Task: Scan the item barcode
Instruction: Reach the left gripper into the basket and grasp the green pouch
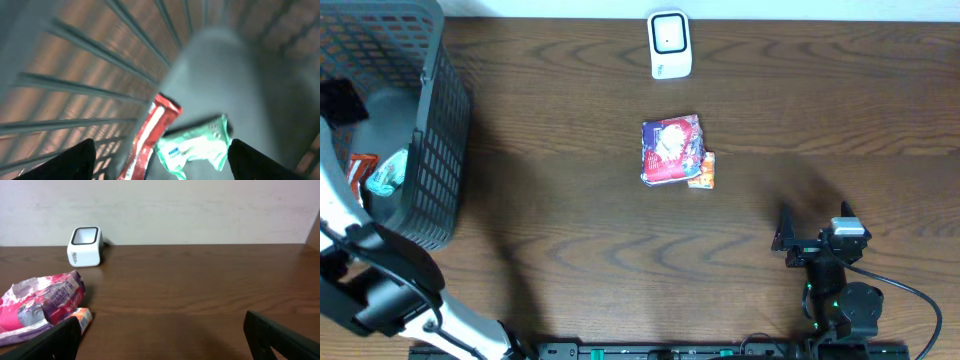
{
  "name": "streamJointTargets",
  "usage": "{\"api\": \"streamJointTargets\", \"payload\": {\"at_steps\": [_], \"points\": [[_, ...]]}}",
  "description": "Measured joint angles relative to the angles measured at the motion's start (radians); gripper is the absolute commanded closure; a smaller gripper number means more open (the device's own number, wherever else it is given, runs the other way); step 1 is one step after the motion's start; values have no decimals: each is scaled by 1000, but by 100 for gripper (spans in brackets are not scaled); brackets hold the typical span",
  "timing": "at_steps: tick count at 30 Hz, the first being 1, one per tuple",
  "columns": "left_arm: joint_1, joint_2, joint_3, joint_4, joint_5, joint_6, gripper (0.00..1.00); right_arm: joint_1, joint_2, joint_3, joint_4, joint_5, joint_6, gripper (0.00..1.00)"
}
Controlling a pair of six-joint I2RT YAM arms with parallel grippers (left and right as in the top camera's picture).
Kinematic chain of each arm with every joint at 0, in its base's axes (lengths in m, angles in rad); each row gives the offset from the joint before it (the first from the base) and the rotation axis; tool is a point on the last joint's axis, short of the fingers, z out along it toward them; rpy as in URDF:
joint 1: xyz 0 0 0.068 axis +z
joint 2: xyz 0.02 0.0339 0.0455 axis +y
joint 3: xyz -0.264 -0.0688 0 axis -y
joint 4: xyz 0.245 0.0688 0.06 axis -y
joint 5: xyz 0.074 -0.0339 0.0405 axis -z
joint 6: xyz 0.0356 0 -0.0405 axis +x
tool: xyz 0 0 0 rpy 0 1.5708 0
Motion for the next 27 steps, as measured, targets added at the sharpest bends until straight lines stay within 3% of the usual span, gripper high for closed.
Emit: {"api": "streamJointTargets", "payload": {"at_steps": [8,27], "points": [[0,114,-100,0,8,108,16,0,0,0,0,0,0,1],[0,174,-275,128,43,132,16,0,0,0,0,0,0,1]]}}
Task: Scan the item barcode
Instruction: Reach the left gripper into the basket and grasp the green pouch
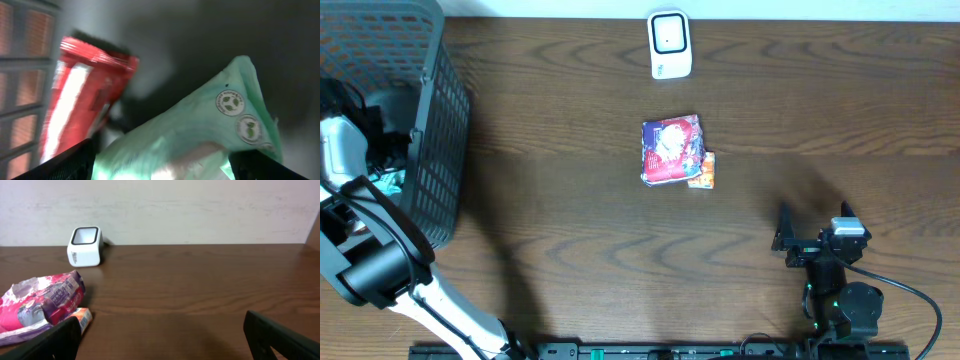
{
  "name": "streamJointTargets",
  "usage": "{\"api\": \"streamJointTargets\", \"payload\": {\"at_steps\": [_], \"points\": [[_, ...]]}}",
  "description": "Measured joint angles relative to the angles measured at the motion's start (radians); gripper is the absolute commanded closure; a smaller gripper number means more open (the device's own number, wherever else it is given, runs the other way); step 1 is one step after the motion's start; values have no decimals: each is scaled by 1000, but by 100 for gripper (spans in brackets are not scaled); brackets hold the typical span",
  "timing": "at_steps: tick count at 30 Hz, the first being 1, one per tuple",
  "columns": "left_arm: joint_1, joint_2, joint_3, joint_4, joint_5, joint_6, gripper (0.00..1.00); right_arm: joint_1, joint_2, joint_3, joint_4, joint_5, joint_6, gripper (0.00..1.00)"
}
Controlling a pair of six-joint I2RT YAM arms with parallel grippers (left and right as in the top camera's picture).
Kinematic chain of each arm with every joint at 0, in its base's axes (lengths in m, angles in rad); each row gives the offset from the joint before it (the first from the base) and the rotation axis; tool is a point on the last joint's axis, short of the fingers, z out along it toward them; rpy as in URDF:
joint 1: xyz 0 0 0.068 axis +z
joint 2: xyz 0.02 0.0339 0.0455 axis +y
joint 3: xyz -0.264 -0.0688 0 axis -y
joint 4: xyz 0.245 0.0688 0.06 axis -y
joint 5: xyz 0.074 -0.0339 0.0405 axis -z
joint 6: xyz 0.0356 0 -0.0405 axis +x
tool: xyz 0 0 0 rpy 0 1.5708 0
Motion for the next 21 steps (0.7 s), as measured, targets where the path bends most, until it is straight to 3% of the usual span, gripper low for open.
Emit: {"api": "streamJointTargets", "payload": {"at_steps": [2,4,5,6,9,14,21], "points": [[0,2,-19,14,6,0,19,0,0,0,0,0,0,1],[0,2,-37,19,13,0,29,0,0,0,0,0,0,1],[0,2,-46,19,17,1,49,0,0,0,0,0,0,1],[0,2,-55,18,24,1,62,0,0,0,0,0,0,1],[0,2,-65,10,42,2,92,0,0,0,0,0,0,1],[0,-3,-64,7,52,-8,93,0,0,0,0,0,0,1],[-9,-138,-64,78,59,-138,93,0,0,0,0,0,0,1]]}}
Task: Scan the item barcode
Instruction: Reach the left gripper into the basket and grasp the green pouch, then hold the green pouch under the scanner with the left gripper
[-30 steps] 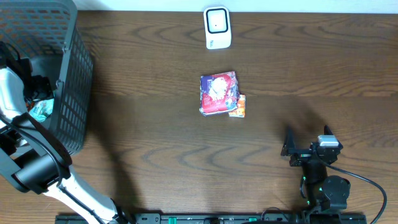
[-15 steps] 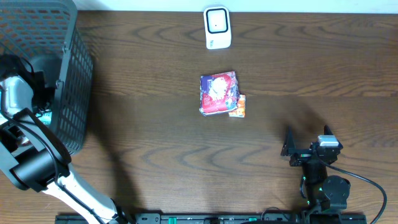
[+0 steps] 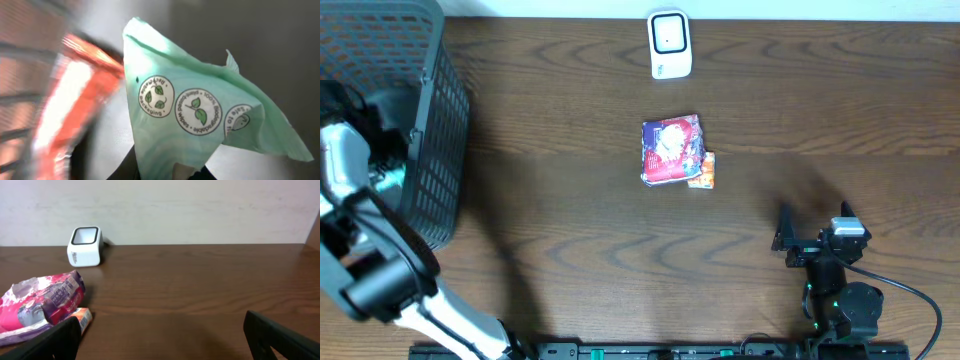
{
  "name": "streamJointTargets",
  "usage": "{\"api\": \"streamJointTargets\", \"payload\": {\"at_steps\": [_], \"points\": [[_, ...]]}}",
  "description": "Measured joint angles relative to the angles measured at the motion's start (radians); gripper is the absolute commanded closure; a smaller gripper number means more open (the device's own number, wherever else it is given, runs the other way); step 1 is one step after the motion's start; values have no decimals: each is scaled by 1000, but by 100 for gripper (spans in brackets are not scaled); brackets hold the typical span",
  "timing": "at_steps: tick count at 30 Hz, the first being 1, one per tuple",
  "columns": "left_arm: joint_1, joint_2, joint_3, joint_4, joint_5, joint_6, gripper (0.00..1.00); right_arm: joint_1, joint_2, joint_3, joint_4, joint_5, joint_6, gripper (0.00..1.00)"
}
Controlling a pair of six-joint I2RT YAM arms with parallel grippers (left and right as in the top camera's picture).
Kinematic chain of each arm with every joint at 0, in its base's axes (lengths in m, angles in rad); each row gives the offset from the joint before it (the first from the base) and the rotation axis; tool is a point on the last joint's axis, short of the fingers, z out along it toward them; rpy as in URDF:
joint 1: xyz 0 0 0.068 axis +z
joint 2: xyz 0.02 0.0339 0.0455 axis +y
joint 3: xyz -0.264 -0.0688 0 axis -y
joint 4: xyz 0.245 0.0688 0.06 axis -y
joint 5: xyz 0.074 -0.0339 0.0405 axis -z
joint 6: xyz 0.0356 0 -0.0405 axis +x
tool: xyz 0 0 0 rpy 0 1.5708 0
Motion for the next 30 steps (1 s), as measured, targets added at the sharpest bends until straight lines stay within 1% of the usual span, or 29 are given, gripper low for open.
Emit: {"api": "streamJointTargets", "payload": {"at_steps": [2,5,7,10,13,16,19,20,24,30], "points": [[-8,-96,1,53,3,-54,93,0,0,0,0,0,0,1],[-22,-283,6,161,40,-173,93,0,0,0,0,0,0,1],[-29,-399,12,241,103,-260,92,0,0,0,0,0,0,1],[-49,-540,25,377,238,-402,93,0,0,0,0,0,0,1],[-124,-634,39,432,338,-530,92,0,0,0,0,0,0,1],[-280,-681,41,393,399,-605,93,0,0,0,1,0,0,1],[-494,-665,39,285,436,-646,93,0,0,0,0,0,0,1],[-536,-656,38,257,444,-649,93,0,0,0,0,0,0,1],[-787,-580,34,114,459,-626,93,0,1,0,0,0,0,1],[-1022,-449,32,-15,467,-609,93,0,0,0,0,0,0,1]]}}
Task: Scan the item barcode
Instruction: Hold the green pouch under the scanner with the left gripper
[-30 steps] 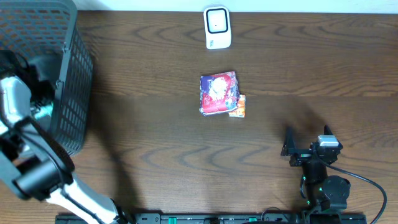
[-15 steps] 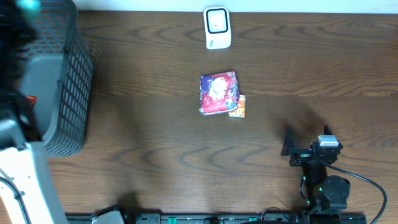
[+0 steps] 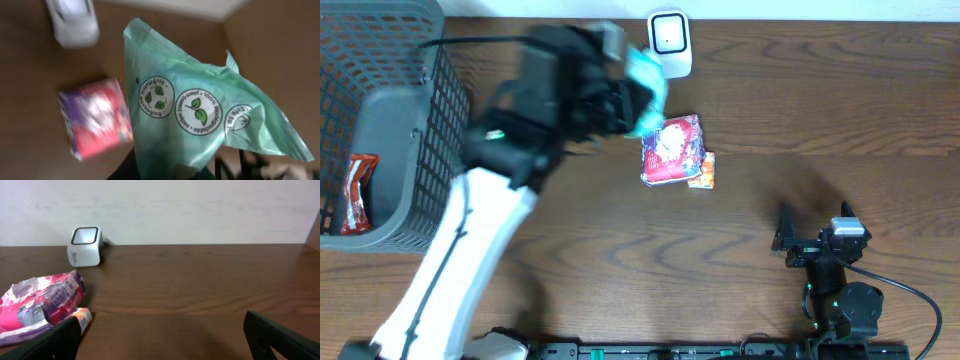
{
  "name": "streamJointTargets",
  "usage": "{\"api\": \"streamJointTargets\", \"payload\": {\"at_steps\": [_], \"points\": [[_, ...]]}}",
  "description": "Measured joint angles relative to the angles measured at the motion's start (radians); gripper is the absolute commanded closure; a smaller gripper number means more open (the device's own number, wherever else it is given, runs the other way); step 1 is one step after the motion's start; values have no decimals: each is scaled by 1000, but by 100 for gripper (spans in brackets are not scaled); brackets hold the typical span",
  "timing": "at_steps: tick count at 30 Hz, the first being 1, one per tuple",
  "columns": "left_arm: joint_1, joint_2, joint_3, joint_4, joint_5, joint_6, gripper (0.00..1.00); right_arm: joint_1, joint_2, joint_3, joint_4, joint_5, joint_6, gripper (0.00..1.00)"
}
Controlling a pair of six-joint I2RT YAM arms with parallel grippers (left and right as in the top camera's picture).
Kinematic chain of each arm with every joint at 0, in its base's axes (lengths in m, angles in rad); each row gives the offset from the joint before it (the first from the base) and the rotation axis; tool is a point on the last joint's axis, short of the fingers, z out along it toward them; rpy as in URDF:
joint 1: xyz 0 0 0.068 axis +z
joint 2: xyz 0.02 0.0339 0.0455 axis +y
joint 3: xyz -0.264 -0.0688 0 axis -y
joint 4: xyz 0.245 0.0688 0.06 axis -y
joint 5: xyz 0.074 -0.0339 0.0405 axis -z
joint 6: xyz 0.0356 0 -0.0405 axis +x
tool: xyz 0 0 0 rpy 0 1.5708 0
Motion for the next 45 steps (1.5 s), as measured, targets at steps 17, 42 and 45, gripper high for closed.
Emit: {"api": "streamJointTargets", "payload": {"at_steps": [17,42,45], "points": [[-209,502,0,219,-58,-193,92,0,0,0,0,0,0,1],[-149,640,0,238,-346,-138,93,0,0,0,0,0,0,1],[-138,640,0,210,-386,-136,92,0,0,0,0,0,0,1]]}}
